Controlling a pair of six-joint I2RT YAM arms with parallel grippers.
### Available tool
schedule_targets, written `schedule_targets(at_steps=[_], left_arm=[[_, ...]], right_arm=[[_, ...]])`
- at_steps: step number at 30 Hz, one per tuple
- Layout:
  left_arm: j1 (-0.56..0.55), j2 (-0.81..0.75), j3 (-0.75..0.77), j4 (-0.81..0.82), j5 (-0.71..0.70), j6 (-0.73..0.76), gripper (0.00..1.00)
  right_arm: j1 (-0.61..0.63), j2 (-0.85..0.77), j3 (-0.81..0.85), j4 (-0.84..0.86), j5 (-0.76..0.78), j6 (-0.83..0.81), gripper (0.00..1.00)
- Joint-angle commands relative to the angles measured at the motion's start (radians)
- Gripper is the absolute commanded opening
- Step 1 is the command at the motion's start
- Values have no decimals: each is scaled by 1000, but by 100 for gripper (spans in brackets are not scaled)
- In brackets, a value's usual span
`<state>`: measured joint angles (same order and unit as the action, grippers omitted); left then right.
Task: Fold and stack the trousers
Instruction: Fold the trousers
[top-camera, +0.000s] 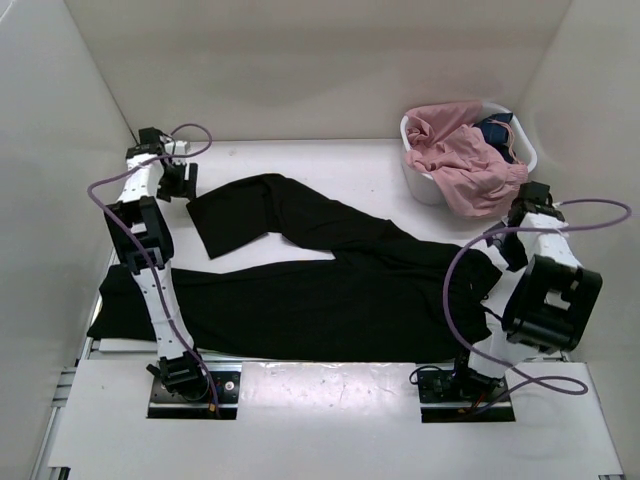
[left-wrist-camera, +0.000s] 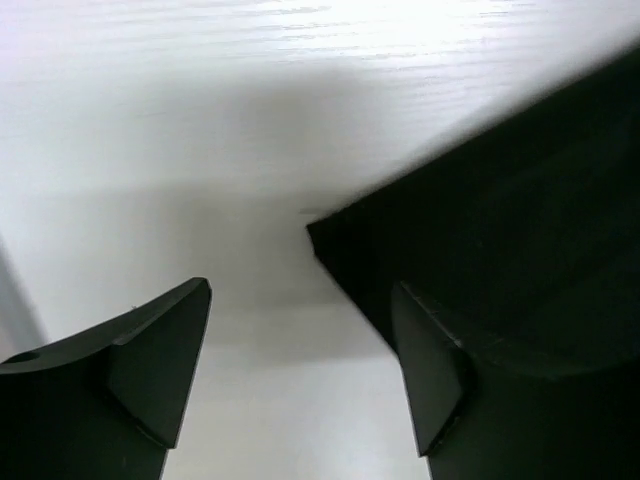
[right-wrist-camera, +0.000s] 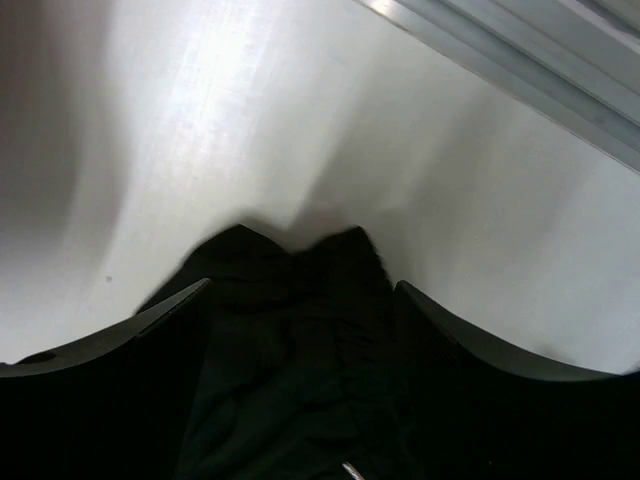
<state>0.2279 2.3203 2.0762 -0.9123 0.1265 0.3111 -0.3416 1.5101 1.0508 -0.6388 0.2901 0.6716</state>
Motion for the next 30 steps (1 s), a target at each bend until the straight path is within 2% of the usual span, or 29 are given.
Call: schedule_targets(at_steps=[1, 8, 10, 12, 13, 14, 15, 16, 18, 21, 27, 30], left_arm=[[-25, 26, 50, 72, 42, -63, 87], [-65, 172, 111, 81, 32, -72, 94], [-65, 182, 102, 81, 56, -72, 94], [-65, 192, 90, 92, 65, -58, 90], [-65, 192, 90, 92, 65, -46, 68], [-65, 192, 79, 92, 79, -46, 52], [-65, 192, 62, 92, 79, -46, 33], [-65, 192, 62, 92, 79, -37, 15], [-65, 162, 42, 92, 50, -15, 14], [-65, 90, 62, 101, -69, 31, 14], [-22, -97, 110, 101, -233, 210, 14], [-22, -214, 29, 101, -322, 319, 14]], right_arm=[[47, 83, 100, 44, 4, 3, 77], [56, 237, 121, 24, 29, 45, 77], [56, 260, 121, 24, 17, 68, 71], [56, 292, 121, 24, 17, 80, 54], [56, 301, 121, 12, 17, 89, 48], [56, 312, 130, 11, 17, 89, 42], [56, 312, 130, -1, 29, 89, 29], [56, 303, 130, -13, 29, 89, 23], [56, 282, 130, -25, 58, 89, 11], [56, 219, 167, -56, 128, 62, 3], [56, 24, 216, -96, 192, -30, 1], [56, -82, 216, -87, 192, -61, 0]])
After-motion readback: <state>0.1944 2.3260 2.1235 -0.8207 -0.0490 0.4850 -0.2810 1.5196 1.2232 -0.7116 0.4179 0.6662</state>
